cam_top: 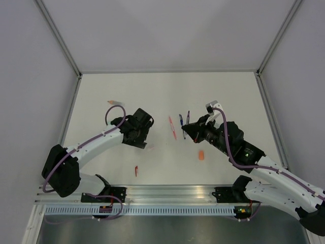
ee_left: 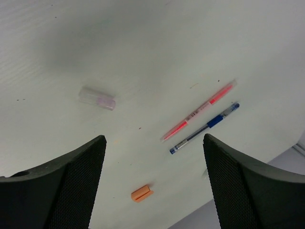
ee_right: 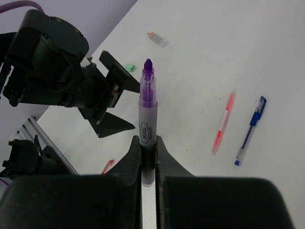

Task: Insert the pens into the pen caps
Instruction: Insert the pen cap onto the pen.

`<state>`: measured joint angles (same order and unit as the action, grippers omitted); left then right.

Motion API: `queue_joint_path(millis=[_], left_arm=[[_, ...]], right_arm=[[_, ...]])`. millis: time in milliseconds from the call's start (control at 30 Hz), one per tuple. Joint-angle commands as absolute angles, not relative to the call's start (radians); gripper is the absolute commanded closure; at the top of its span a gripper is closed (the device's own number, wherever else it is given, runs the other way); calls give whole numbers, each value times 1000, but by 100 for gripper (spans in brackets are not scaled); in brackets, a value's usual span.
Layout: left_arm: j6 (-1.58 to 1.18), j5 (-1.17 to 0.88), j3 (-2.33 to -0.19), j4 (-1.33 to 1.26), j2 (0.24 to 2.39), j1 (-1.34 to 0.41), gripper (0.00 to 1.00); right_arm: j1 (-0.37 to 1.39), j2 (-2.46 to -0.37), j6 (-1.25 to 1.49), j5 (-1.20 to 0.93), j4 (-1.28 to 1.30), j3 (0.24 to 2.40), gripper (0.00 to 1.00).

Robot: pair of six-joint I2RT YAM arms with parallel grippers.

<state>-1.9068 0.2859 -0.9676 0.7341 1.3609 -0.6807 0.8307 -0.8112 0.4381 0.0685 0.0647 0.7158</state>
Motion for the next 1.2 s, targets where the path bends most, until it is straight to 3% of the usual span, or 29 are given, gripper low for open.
queue_joint_path(millis=[0, 367, 1033, 1167], left_arm=[[-2238, 293, -982, 798, 1390, -695, 14], [-2330, 210, -910, 689, 1505, -701, 26], [-2408, 156, -911, 681, 1643, -701, 35], [-2414, 160, -914, 680, 1664, -703, 45]], right_arm=[[827, -793, 423, 106, 67, 712, 100], [828, -784, 420, 112, 72, 704, 100], [827, -792, 420, 103, 80, 707, 100], [827, -784, 420, 104, 80, 707, 100]])
